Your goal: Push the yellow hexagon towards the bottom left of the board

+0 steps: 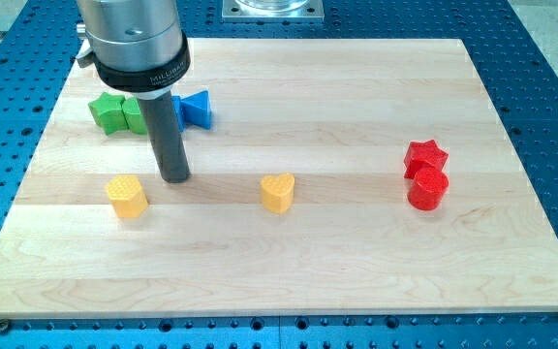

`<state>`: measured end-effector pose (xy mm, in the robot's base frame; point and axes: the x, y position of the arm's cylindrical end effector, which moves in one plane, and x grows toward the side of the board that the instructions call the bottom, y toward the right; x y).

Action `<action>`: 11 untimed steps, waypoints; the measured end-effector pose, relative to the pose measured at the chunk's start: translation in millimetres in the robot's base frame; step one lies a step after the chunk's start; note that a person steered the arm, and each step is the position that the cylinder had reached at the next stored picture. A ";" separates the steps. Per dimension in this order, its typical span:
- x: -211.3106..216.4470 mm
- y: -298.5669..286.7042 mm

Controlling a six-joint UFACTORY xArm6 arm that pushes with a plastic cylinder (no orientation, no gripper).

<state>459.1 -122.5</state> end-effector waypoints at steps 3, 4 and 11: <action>25.3 -56.6; 12.8 -7.7; 119.5 -83.9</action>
